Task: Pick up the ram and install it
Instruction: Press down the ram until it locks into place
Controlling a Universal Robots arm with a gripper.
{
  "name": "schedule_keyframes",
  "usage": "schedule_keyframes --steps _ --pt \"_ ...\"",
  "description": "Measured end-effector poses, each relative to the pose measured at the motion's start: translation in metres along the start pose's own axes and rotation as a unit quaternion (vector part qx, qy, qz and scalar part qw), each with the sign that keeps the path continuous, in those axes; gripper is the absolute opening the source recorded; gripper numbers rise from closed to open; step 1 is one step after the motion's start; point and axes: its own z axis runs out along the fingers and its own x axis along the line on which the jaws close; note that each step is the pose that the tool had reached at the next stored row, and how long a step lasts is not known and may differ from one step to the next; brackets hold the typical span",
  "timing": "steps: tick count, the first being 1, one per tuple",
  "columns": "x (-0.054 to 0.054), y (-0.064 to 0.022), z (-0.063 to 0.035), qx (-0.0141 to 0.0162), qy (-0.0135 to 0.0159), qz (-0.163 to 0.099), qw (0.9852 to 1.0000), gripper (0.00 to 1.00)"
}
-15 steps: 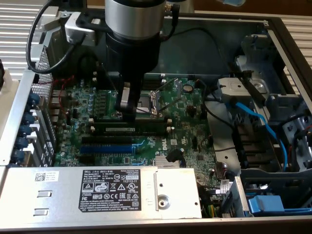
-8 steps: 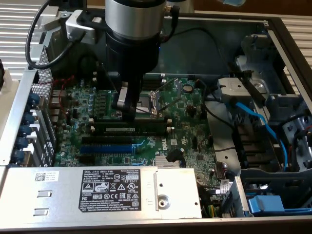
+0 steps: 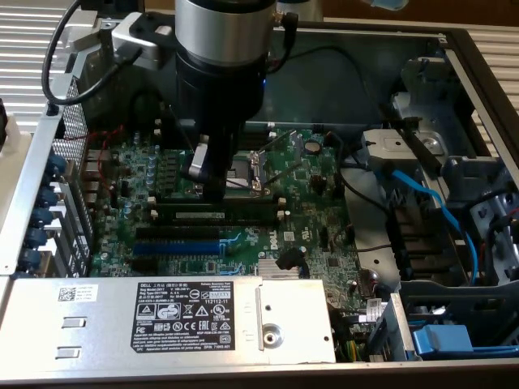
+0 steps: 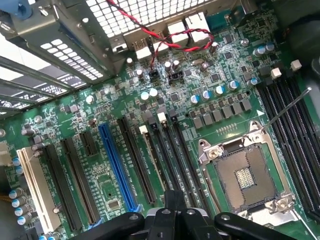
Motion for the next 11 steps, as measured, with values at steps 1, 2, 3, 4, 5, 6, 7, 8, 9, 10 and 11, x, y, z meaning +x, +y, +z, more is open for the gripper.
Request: schedule_keyframes --steps 1,2,3,4,5,6,7,8,9,10,11 --pt "0.0 0.0 0.0 -0.0003 -0.0001 0.005 1.0 0.11" --pt "0.0 0.0 0.0 -0.0005 -0.0003 0.011 0.9999 0.11" --pt "0.0 0.0 0.0 -0.0008 -0.0003 0.015 0.9999 0.11" --pt "0.0 0.0 -0.0001 -0.0011 -0.0004 0.019 0.9998 0.11" --pt "0.0 0.0 -0.0002 -0.0014 -0.0005 0.022 0.9998 0.11" --pt "0.0 0.0 -0.0004 -0.0017 -0.0005 0.026 0.9997 0.11" --pt "0.0 0.0 -0.0006 -0.002 -0.0005 0.03 0.9995 0.11" --pt "0.0 0.0 -0.0006 -0.0021 -0.0006 0.034 0.9994 0.11" --pt "0.0 0.0 -0.0007 -0.0023 -0.0008 0.04 0.9992 0.11" --pt "0.0 0.0 -0.0007 -0.0025 -0.0009 0.046 0.9989 0.11" --pt "0.0 0.0 -0.0007 -0.0027 -0.0011 0.052 0.9986 0.11"
